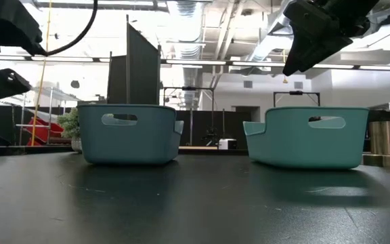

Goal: Sort batteries
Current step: Put the small silver battery into the blue bin

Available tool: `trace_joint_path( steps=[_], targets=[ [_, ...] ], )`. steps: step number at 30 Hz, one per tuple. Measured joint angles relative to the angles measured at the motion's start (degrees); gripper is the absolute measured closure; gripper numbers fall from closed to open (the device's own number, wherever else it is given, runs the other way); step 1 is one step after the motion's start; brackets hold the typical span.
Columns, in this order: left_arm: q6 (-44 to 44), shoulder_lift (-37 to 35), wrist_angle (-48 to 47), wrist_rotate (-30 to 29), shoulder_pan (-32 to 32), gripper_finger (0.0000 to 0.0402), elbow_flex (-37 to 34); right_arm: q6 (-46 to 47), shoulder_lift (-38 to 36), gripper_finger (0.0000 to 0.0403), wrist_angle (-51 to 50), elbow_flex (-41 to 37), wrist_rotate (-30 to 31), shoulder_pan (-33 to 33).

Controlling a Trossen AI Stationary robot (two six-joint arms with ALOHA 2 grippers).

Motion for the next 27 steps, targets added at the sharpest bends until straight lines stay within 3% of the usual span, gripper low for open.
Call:
trace_joint_path(
  steps=[13,27],
  targets=[
    [-11.1,7.1,1.4,3.0,0.0,0.0189,0.0,0.0,0.0,0.0133,0.0,0.0,0.0,0.0],
    [-13.7,14.5,1.1,2.7,0.0,0.018,0.4,0.0,0.0,0.0133,0.0,0.0,0.0,0.0]
  ],
)
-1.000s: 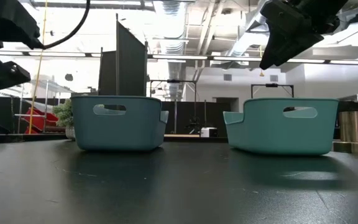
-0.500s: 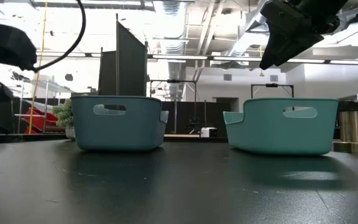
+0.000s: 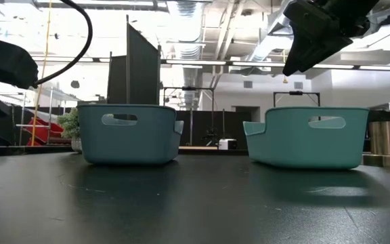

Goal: Sort batteries
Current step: Put the small silver battery into the blue bin

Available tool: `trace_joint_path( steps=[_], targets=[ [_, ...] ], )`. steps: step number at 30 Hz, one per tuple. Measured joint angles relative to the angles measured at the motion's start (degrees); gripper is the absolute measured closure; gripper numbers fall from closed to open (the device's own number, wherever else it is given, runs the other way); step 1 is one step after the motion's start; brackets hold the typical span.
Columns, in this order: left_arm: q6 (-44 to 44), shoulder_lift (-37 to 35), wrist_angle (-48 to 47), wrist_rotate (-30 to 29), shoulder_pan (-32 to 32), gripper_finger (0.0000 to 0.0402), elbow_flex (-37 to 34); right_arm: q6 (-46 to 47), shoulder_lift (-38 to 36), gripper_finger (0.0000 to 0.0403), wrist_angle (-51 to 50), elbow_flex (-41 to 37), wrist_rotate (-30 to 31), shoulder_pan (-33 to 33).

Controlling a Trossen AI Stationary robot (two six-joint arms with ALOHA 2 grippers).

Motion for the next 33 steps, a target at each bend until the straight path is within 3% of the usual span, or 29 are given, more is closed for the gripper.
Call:
trace_joint_path(
  steps=[6,20,28,33],
  targets=[
    [0.1,0.4,-1.8,-1.9,0.0,0.0207,0.0,0.0,0.0,0.0133,0.2,0.0,0.0,0.0],
    [1.1,0.5,-3.6,-5.6,0.0,0.038,-0.2,0.0,0.0,0.0133,0.2,0.0,0.0,0.0],
    [2.6,0.6,-4.4,-5.9,0.0,0.0383,0.4,0.0,0.0,0.0133,0.2,0.0,0.0,0.0],
    [5.5,1.0,-10.7,-7.7,0.1,0.0383,4.8,0.0,0.0,0.0133,0.2,0.0,0.0,0.0]
  ],
)
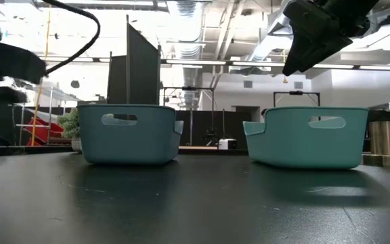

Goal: Sort batteries
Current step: Put the small silver battery into the blue bin

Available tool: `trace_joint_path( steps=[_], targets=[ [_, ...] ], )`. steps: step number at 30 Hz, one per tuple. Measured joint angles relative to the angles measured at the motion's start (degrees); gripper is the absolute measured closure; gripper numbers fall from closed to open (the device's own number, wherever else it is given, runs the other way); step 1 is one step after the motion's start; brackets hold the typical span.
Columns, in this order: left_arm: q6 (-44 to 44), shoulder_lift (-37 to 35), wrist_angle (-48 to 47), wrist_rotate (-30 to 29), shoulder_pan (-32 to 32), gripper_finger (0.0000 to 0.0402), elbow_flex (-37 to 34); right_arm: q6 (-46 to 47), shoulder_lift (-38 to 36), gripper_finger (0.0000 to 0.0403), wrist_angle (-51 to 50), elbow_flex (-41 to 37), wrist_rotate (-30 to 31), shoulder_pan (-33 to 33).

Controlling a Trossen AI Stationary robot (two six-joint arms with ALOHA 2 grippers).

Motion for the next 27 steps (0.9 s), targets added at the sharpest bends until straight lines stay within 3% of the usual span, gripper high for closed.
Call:
trace_joint_path(
  steps=[8,15,18,23,27],
  targets=[
    [5.5,-0.3,-14.1,-6.2,0.2,0.0386,11.6,0.0,0.0,0.0133,0.1,0.0,0.0,0.0],
    [18.2,-0.4,-16.1,-17.9,2.9,0.0386,21.3,-0.3,0.0,0.0133,0.2,0.0,0.0,0.0],
    [26.1,-0.5,-13.4,-22.4,6.2,0.0386,22.7,-0.4,0.0,0.0133,0.2,0.0,0.0,0.0],
    [36.3,-0.2,-10.5,-22.7,15.0,0.0385,22.7,-0.5,0.0,0.0133,0.4,0.0,0.0,0.0],
    [41.5,-0.2,-8.6,-22.3,21.0,0.0352,22.7,-0.5,0.0,0.0133,0.4,0.0,0.1,0.0]
  ],
)
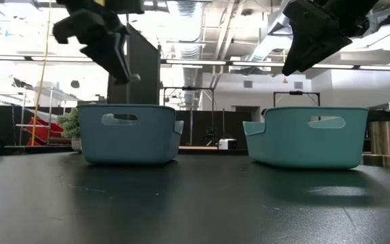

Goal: Sort batteries
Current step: Put the small silver battery into the blue bin, then put the big silver battery into the blue bin

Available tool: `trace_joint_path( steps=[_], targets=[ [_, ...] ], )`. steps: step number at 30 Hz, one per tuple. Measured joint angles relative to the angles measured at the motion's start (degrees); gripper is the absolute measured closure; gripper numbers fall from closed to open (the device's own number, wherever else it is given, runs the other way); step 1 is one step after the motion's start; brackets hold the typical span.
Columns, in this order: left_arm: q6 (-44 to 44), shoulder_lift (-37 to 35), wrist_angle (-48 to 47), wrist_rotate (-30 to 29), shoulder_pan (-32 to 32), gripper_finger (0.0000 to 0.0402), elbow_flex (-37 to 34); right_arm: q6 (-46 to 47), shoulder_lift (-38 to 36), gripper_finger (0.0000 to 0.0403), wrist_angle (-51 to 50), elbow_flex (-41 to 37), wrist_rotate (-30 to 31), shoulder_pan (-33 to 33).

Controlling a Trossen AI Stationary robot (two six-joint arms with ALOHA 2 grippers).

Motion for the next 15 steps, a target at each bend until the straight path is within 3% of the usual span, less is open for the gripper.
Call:
trace_joint_path(
  steps=[8,11,15],
  targets=[
    [2.7,0.0,2.7,5.0,5.6,0.0248,0.0,-0.2,0.0,0.0133,0.0,0.0,0.0,0.0],
    [1.1,-0.8,0.7,7.5,5.1,0.0215,0.0,-0.2,0.0,0.0133,0.0,0.0,0.0,0.0],
    [-3.3,-3.2,-3.5,10.7,1.2,0.0207,0.0,-0.2,0.0,0.0133,0.0,0.0,0.0,0.0]
  ],
)
